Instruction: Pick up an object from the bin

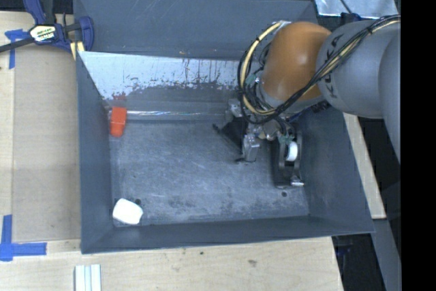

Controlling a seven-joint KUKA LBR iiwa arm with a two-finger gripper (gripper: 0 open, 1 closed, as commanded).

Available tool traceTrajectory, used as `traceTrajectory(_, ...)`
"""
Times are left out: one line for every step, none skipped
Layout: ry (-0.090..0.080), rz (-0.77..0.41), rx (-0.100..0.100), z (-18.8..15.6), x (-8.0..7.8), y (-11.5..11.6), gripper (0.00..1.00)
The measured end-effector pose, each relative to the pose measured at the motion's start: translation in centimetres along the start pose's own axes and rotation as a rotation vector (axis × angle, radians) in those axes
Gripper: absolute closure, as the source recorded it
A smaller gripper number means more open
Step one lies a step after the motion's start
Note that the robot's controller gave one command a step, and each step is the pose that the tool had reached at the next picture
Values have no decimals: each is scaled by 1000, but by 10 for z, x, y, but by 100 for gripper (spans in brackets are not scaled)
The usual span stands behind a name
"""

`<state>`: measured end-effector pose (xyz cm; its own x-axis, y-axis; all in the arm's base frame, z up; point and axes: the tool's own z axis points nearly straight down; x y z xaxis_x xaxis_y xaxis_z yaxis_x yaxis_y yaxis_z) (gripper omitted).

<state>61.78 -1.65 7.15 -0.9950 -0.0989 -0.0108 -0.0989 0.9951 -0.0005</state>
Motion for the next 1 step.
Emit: traceTrajectory(-1,2,0,0,-1,0,0)
